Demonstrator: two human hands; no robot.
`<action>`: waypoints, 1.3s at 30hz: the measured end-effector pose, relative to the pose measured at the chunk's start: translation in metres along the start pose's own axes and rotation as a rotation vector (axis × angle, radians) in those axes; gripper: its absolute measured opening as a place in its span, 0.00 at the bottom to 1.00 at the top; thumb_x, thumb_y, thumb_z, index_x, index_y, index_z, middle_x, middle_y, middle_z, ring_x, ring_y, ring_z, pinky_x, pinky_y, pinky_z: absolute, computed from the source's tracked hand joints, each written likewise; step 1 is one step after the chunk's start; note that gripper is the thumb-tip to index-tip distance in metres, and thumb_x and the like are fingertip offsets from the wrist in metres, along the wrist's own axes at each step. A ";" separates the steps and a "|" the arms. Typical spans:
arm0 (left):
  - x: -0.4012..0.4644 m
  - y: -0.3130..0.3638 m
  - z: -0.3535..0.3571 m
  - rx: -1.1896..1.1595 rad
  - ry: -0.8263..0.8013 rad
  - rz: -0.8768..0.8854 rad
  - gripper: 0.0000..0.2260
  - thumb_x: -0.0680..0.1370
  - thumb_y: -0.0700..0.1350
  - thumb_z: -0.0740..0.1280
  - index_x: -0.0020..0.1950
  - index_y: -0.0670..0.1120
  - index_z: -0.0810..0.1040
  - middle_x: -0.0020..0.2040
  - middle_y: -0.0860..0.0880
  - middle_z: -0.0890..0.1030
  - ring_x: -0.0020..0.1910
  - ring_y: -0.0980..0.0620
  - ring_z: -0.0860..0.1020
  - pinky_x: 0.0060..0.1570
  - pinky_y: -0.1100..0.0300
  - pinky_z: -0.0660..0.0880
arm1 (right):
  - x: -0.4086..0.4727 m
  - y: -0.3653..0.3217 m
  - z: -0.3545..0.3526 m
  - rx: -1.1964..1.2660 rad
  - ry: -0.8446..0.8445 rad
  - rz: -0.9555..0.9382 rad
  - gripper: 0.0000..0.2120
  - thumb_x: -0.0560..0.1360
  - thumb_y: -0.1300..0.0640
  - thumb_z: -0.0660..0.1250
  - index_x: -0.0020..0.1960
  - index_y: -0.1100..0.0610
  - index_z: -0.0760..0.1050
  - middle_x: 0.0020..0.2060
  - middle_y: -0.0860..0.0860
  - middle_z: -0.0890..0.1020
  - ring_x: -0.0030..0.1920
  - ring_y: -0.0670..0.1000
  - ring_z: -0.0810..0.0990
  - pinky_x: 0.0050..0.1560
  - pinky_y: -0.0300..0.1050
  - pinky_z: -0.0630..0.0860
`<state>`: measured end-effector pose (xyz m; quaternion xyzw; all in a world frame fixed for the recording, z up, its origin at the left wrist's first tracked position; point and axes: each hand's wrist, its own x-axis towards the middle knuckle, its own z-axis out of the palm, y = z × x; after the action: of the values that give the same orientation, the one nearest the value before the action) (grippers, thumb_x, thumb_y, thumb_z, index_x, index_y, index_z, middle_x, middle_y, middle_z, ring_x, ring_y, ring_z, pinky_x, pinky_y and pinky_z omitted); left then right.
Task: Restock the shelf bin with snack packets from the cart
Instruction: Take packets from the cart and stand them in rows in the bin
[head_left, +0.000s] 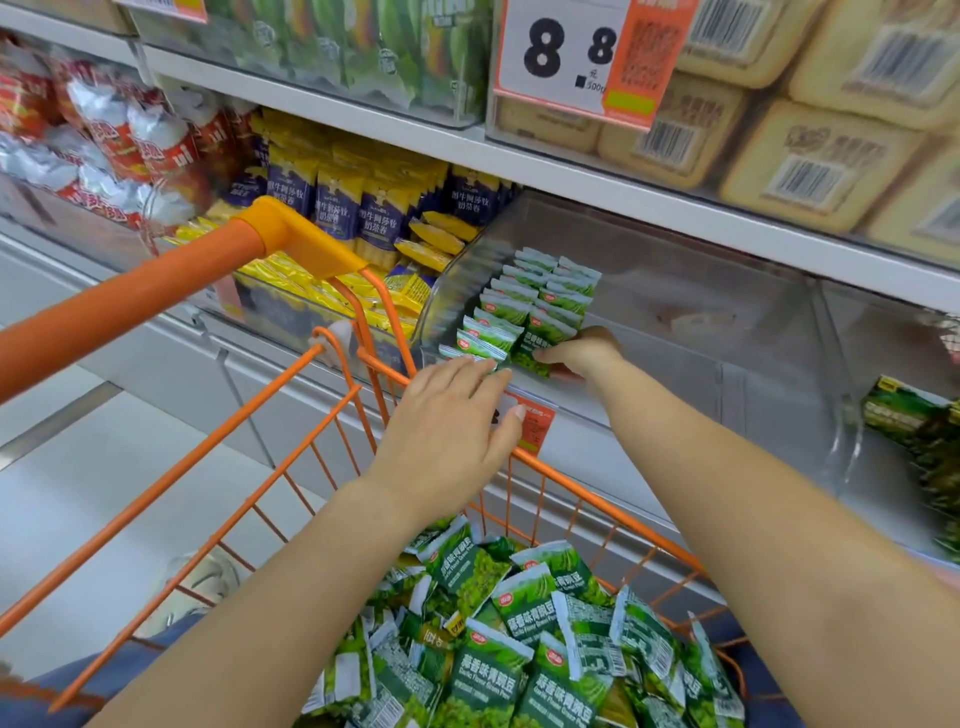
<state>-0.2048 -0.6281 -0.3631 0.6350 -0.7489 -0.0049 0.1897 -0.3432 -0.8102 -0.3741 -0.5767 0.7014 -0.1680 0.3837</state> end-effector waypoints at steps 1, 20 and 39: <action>0.000 0.000 -0.002 -0.009 -0.027 -0.005 0.31 0.79 0.61 0.40 0.75 0.49 0.64 0.74 0.50 0.66 0.75 0.51 0.59 0.69 0.61 0.45 | -0.008 -0.001 -0.004 0.018 -0.026 0.005 0.28 0.69 0.51 0.77 0.62 0.62 0.72 0.56 0.54 0.80 0.50 0.53 0.78 0.46 0.43 0.72; -0.047 0.036 0.040 0.089 -0.558 0.090 0.14 0.81 0.54 0.59 0.47 0.46 0.77 0.41 0.47 0.81 0.41 0.46 0.78 0.41 0.52 0.77 | -0.165 0.072 -0.036 -0.204 -0.253 -0.592 0.11 0.77 0.43 0.62 0.55 0.46 0.77 0.44 0.44 0.81 0.45 0.47 0.79 0.48 0.43 0.73; -0.032 0.023 -0.059 -1.175 -0.131 -0.319 0.07 0.72 0.45 0.68 0.39 0.42 0.78 0.30 0.49 0.82 0.31 0.52 0.82 0.34 0.62 0.80 | -0.186 0.066 -0.048 0.415 -0.345 -0.665 0.18 0.72 0.39 0.66 0.40 0.53 0.83 0.33 0.58 0.82 0.35 0.52 0.77 0.41 0.42 0.75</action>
<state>-0.2056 -0.5795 -0.3111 0.5267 -0.5268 -0.4846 0.4586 -0.4156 -0.6275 -0.3233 -0.7017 0.3539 -0.3212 0.5283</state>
